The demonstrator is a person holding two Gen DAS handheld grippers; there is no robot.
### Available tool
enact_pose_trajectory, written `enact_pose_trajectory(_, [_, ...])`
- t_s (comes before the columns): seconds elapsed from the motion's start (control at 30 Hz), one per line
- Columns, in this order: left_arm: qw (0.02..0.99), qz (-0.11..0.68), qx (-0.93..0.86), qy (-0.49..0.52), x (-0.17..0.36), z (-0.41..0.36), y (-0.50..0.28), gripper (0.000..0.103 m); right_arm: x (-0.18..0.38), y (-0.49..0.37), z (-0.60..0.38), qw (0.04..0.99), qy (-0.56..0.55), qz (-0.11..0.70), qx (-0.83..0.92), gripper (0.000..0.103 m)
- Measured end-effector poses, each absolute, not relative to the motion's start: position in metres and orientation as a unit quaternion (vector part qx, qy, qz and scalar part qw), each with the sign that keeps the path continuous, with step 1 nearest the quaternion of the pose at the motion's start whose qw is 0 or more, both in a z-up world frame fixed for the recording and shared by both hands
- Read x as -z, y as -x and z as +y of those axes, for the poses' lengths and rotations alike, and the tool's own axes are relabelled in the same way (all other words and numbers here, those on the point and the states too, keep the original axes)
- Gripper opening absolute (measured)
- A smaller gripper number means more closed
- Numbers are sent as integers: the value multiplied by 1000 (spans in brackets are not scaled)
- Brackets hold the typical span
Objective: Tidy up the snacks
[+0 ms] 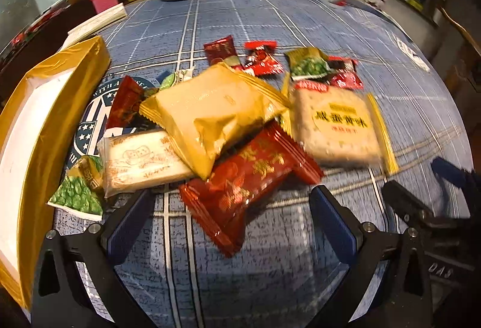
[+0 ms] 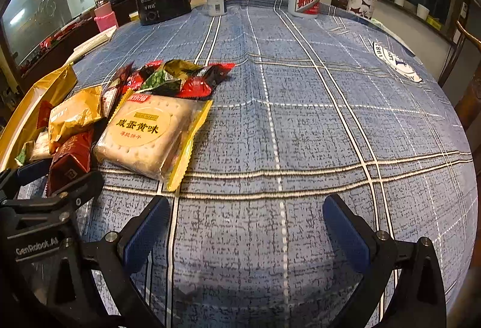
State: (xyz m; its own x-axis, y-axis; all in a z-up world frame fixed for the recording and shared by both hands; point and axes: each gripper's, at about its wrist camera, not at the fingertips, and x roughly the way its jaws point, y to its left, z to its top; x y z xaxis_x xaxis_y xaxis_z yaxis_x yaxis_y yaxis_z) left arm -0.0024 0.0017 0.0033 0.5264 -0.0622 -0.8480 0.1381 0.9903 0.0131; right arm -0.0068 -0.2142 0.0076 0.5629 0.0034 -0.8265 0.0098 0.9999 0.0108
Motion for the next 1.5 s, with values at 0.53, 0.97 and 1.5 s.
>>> enact_pose_trajectory(0.53, [891, 424, 144, 81, -53, 106, 104, 95, -9, 24, -210, 880, 13, 474, -24, 102])
enact_pose_trajectory(0.97, [895, 392, 168, 130, -60, 144, 94, 55, -73, 17, -135, 895, 0, 404, -192, 83])
enact_pose_trajectory(1.5, [900, 382, 164, 128, -63, 172, 106, 56, -34, -62, -40, 860, 85, 460, -203, 85])
